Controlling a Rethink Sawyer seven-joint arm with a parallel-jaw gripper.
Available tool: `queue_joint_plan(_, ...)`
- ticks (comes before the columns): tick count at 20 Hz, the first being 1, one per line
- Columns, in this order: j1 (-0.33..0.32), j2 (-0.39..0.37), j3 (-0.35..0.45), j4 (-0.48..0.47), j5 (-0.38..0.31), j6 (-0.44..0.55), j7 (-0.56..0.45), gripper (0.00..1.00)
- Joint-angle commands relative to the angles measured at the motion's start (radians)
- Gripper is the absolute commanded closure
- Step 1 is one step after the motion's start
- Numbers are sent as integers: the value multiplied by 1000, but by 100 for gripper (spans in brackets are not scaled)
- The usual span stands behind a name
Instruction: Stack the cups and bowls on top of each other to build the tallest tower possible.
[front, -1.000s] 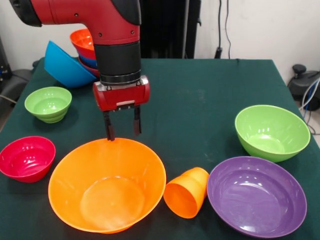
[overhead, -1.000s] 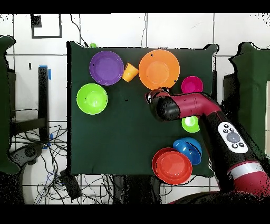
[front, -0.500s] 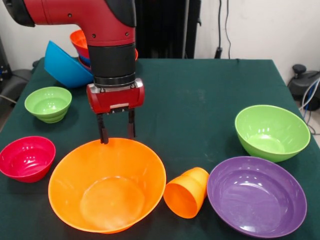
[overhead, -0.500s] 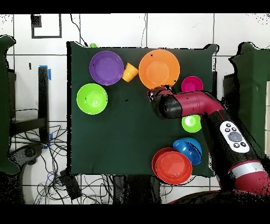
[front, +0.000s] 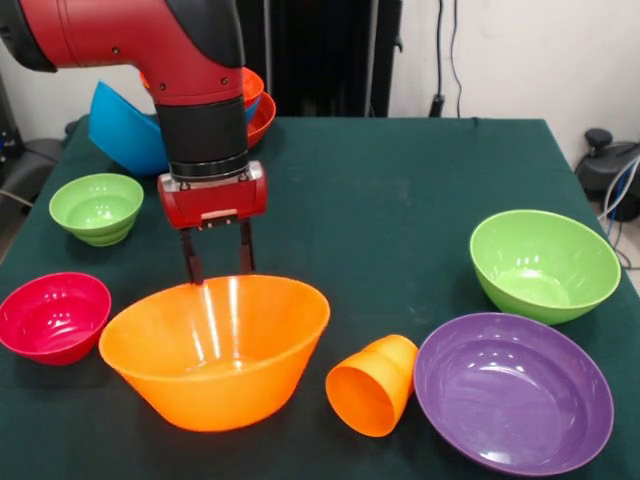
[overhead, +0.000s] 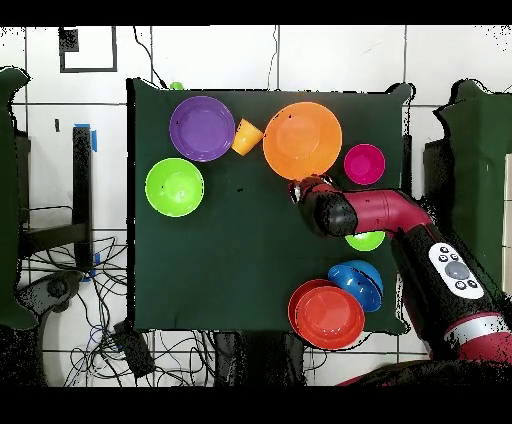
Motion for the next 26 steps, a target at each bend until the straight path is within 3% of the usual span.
queue_joint_plan(1, -5, 80, 15, 59, -69, 1, -105, 0)
queue_joint_plan(10, 7, 122, -2, 38, -107, -59, -73, 0)
queue_joint_plan(26, -8, 119, 25, 42, -106, -23, -107, 0)
